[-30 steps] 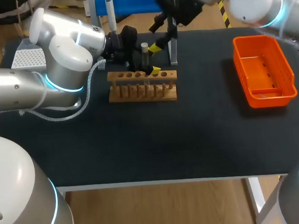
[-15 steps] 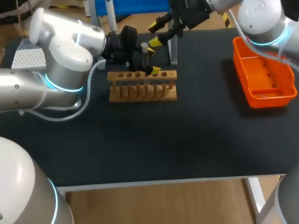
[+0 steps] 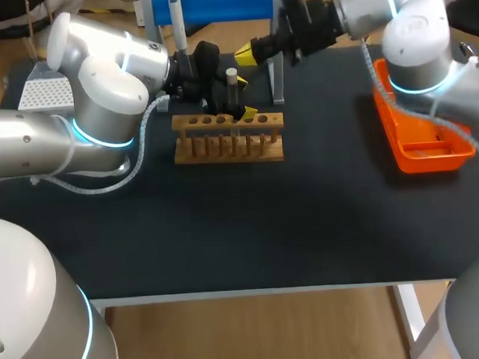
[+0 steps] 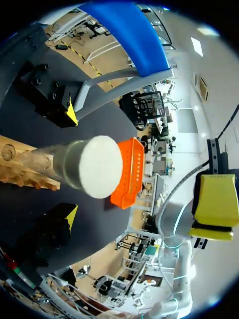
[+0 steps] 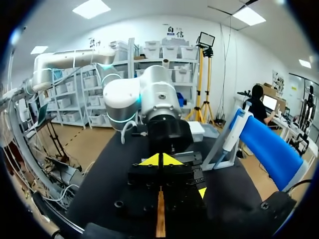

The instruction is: Invert the test tube, pick up the pipette, mount the tip to pipette, aspirate from beaker and dispense into the tube, eject the tip, return the pipette, and cap with the stopper.

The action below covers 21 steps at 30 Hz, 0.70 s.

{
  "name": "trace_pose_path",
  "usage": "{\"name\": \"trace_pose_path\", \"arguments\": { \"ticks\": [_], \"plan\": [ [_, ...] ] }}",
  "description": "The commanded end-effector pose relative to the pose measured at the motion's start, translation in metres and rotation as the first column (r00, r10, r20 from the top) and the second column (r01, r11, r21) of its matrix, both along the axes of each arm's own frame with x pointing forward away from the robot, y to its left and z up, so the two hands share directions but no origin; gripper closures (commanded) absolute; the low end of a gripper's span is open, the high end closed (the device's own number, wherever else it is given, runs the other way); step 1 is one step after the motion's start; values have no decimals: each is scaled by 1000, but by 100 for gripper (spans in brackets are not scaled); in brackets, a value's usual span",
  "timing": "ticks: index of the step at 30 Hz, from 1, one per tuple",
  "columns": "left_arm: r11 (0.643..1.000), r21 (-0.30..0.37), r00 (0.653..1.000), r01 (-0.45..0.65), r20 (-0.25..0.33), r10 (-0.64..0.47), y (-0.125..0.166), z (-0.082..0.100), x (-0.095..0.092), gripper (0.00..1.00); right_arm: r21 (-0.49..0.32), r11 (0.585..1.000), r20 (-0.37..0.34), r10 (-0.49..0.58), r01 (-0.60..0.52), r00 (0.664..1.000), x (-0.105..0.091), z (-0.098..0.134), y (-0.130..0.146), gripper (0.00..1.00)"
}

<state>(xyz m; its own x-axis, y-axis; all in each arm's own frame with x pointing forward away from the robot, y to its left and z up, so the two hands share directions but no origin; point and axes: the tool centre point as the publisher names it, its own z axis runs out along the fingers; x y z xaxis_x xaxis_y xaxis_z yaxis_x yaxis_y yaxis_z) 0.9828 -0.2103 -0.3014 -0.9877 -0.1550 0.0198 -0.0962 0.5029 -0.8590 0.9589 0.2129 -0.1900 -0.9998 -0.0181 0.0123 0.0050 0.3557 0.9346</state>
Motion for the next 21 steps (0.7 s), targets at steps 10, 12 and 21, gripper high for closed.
{"name": "trace_pose_path", "arguments": {
  "ticks": [10,12,21],
  "plan": [
    [1000,1,1000,3,-1,-3,0,0,1,0,101,995,-6,18,-17,1000,8,-11,12,100],
    [1000,1,1000,3,-1,-3,0,0,1,0,108,994,-8,19,-18,1000,9,-12,14,100],
    [1000,1,1000,3,-1,-3,0,0,1,0,144,989,-23,25,-22,999,14,-16,18,100]
  ]
}}
